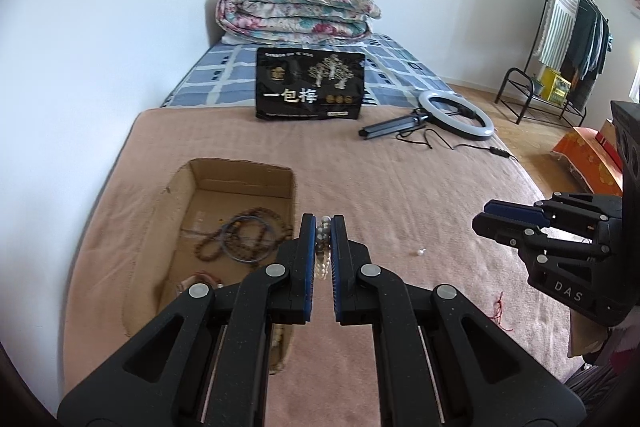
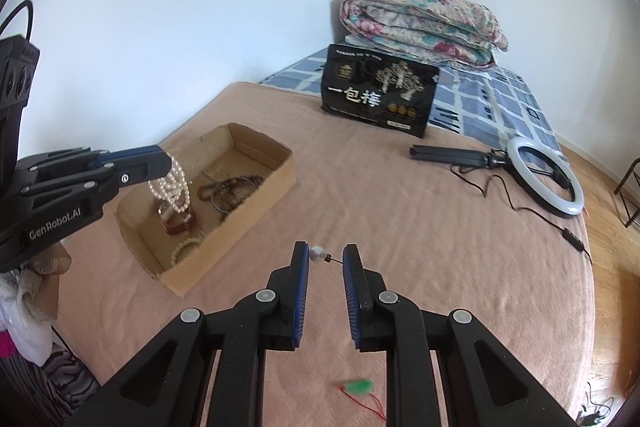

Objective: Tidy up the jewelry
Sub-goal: 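Carry the pearl necklace with the left gripper while the right gripper carries the earring over the box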

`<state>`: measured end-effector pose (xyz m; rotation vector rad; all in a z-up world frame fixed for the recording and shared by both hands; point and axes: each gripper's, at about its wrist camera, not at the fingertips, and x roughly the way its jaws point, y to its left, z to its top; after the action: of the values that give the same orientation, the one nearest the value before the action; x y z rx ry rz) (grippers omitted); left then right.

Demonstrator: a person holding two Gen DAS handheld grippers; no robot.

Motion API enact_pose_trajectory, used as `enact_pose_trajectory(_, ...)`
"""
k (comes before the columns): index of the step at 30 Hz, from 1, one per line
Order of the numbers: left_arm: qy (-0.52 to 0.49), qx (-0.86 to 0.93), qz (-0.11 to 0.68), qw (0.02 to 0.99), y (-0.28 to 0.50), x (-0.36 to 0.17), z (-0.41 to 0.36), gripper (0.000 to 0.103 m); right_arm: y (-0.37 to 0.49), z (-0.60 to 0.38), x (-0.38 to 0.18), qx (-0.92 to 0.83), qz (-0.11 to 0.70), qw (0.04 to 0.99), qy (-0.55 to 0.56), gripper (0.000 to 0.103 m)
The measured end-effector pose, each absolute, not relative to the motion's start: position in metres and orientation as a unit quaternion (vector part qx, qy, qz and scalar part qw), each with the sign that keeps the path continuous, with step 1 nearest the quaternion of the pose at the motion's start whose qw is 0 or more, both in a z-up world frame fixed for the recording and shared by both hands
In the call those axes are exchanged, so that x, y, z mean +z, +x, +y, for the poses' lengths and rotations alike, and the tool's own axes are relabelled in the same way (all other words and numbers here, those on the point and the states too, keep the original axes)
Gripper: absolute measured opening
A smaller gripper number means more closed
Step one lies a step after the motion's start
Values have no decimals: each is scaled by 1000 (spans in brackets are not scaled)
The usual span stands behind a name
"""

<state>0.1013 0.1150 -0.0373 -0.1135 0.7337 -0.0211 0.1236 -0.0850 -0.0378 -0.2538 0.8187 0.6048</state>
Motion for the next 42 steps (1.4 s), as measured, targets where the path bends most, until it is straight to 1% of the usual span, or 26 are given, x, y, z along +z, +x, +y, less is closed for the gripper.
enact_pose_trajectory(11, -83, 35, 356, 930, 91, -41, 169, 5, 130, -36, -38, 325, 387, 855, -115, 16)
enact_pose_trajectory(19, -96, 63, 371, 921, 87, -54, 196, 5, 135, 3, -48, 352, 390, 843, -117, 16)
enact_pose_trajectory(42, -105, 64, 401, 908, 90, -74, 202, 5, 155, 54, -79, 366, 416, 824, -118, 16)
